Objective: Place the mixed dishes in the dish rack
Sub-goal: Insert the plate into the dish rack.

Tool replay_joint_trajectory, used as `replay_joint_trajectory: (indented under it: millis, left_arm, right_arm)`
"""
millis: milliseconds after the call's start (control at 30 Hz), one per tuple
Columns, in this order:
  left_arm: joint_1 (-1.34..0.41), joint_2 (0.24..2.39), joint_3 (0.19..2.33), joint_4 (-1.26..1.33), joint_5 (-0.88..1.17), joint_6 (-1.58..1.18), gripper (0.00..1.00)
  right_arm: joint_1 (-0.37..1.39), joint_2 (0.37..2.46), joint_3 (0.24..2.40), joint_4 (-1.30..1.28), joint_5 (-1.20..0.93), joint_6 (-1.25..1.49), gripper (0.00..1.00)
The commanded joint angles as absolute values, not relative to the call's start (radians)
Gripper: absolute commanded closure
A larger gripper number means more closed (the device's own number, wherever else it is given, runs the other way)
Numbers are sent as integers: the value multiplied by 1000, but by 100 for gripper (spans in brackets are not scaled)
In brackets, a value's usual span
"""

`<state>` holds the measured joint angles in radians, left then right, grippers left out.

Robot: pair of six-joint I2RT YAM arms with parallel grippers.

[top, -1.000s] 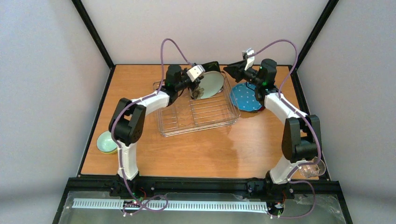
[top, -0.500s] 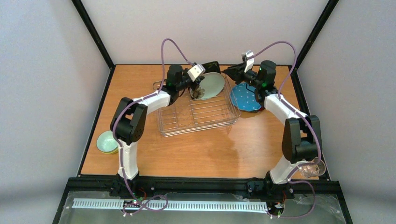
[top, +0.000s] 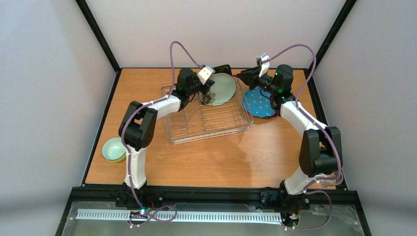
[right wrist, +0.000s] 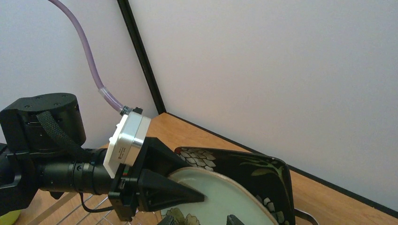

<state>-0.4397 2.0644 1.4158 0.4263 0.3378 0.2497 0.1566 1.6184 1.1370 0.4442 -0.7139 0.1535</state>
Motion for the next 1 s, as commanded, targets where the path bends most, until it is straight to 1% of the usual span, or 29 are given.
replay_joint_trajectory:
  millis: [0,133,333,567,800,967]
  left_arm:
    - [-444,2079,1434,494,251,182,34]
    - [-443,2085,1463,507,200,137,29]
    - [-444,2044,1434,575,134,81,21]
    - [-444,2007,1443,561,96,78,21]
    - [-444,1975,1433,559,75,54,21]
    - [-444,1909,1408,563,34,-9,21]
  right_arm:
    - [149,1595,1162,418,-709,128,36]
    - [149,1598,1200,374,-709,117,36]
    - [149,1614,1246,328,-707,100,37]
    - [148,1637,1318,279,-711,104,36]
    - [149,1628,1338,243,-700,107,37]
    - [149,1612,1381,173,-627,120,37]
